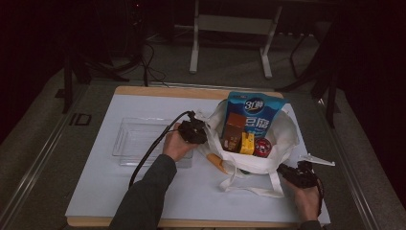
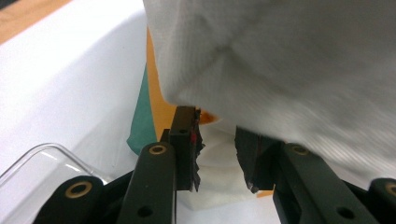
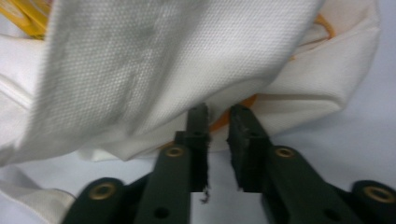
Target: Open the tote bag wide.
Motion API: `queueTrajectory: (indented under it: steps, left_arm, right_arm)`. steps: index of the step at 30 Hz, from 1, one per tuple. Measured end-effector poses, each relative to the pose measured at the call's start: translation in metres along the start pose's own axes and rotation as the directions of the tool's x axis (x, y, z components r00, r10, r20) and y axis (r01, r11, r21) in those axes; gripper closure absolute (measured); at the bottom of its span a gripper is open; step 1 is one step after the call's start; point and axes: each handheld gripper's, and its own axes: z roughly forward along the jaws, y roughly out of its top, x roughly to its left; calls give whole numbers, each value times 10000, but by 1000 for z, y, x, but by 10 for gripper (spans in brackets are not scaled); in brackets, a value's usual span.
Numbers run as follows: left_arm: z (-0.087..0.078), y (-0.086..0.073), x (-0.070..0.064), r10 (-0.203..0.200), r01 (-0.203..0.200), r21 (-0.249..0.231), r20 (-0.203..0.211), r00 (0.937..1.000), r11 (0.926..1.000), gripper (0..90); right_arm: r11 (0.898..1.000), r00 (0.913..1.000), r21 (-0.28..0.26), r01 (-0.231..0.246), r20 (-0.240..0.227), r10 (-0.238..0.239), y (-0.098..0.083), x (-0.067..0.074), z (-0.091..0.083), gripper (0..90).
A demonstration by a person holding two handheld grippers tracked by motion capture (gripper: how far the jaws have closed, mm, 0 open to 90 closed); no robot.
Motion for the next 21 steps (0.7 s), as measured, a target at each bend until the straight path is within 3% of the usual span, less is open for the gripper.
queueTrajectory:
  steps: [9,15,21]
  left_arm:
    - [-32,-7,2,56,-86,-945,-319,9995,9955,656]
    - [-52,-8,4,-3,-40,-1457,-290,9996,9893,638]
    - [-70,-2,1,-108,94,-2440,-43,9999,9697,618]
  right_arm:
    - [9978,9997,-660,-114,-238,98,5,-8,-26,674]
    - [9934,9993,-1132,-184,-334,147,9,-10,-37,629]
    - [9883,9994,-1504,-254,-270,215,19,-10,-41,587]
